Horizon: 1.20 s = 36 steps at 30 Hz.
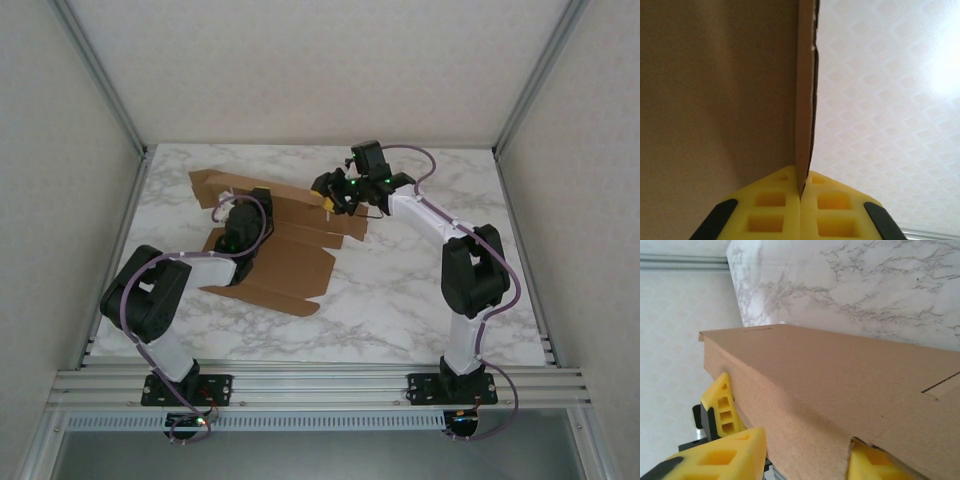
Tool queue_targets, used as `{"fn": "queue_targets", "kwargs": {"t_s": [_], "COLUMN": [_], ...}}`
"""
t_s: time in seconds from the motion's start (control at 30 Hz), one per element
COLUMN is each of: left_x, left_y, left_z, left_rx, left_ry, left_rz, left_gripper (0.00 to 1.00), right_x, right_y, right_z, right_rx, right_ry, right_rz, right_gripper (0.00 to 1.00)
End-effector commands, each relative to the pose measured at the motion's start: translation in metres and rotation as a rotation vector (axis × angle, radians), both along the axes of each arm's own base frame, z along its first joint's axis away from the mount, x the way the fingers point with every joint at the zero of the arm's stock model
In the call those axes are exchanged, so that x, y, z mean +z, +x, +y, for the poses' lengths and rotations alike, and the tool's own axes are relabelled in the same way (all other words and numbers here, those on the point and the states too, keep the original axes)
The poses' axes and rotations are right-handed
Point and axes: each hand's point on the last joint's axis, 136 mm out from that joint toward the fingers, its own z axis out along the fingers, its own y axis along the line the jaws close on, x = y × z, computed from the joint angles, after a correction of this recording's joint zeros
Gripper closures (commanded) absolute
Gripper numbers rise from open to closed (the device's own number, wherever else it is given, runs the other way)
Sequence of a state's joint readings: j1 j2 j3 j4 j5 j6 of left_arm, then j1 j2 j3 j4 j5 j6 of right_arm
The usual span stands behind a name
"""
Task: Fold the paper box
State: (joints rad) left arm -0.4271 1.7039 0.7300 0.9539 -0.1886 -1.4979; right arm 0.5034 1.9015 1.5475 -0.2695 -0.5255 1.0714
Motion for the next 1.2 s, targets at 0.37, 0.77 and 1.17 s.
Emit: {"fn": "queue_targets", "kwargs": {"t_s": [0.37, 0.77, 1.17], "left_x": [0.008, 0.009, 0.002], "left_y": [-0.002, 0.014, 0.009], "left_z": [-0.011, 0.001, -0.020], "left_rx": [-0.029, 0.198, 0.346], "left_ry": [0.040, 0.071, 0.023], "left_rz": [0.035, 0.107, 0.200], "left_gripper": [1.00, 1.00, 1.00], "right_x": [0.007, 0.034, 0.056], "right_y": [0.035, 0.053, 0.017], "right_z": [-0.007, -0.068, -0.139], "right_rx": [0.084, 0.042, -0.102], "right_ry": [-0.107, -0.322, -0.453], "right_rz": [-0.115, -0.252, -0.410], "right_gripper": [0.54, 0.20, 0.42]}}
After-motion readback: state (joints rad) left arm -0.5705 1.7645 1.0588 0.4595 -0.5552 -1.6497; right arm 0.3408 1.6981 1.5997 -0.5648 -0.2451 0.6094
